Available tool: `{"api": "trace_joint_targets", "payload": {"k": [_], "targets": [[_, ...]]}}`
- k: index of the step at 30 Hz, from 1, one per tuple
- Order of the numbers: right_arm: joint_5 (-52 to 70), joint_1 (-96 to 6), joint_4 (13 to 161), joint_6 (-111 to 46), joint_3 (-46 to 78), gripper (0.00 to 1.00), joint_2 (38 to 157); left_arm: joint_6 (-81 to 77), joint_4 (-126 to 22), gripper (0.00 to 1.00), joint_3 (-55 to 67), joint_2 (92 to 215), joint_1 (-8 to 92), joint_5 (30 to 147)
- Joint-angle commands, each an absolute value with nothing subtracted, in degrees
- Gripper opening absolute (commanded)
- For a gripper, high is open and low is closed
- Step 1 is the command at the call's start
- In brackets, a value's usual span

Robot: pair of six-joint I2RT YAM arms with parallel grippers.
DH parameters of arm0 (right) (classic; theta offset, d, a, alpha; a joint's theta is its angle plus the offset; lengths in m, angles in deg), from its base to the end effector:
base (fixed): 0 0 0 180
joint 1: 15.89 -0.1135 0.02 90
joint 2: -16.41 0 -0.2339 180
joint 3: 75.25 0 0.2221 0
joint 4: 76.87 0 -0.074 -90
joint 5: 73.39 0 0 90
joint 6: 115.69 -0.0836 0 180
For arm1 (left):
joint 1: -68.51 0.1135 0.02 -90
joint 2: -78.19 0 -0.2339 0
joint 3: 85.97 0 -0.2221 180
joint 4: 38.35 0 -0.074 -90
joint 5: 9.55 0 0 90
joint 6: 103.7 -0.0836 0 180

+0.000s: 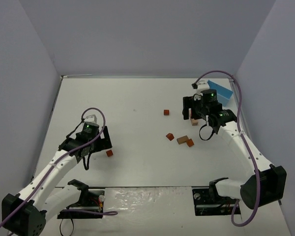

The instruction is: Build the wood block tower

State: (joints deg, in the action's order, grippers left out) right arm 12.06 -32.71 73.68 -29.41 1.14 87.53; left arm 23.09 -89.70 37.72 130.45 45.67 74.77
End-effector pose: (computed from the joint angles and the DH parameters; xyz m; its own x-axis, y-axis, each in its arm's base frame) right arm 0.2939 0.0958 0.2908 -0.4145 -0.0577 -0.9082 -0.3315 0.9390 0.0916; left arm 0.1921 -0.0719 0.1986 -0.7367 -0.3364 -0.5867 -0.1458 0.9261 -0.3479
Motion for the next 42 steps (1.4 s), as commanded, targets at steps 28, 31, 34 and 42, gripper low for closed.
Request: {"api": "trace_joint_targets", "payload": {"k": [28, 31, 34, 42], "targets": [[5.2, -32.6, 75.5, -32.1, -9.1, 0.73, 76.0, 41.5, -80.0, 0.53, 39.7, 148.6, 40.6, 73.2], [4.9, -32.6, 75.5, -32.3, -9.6, 0.73, 75.7, 41.8, -79.9, 0.51, 39.9, 149.5, 40.6, 73.3], [4.6, -32.6, 75.5, -32.4, -9.9, 0.73, 75.5, 42.1, -79.9, 0.45, 39.9, 150.0, 40.6, 73.2], [1.9, -32.6, 75.5, -31.7, -9.7, 0.73, 75.6, 42.0, -79.7, 0.11, 39.9, 149.5, 40.6, 73.9]]}}
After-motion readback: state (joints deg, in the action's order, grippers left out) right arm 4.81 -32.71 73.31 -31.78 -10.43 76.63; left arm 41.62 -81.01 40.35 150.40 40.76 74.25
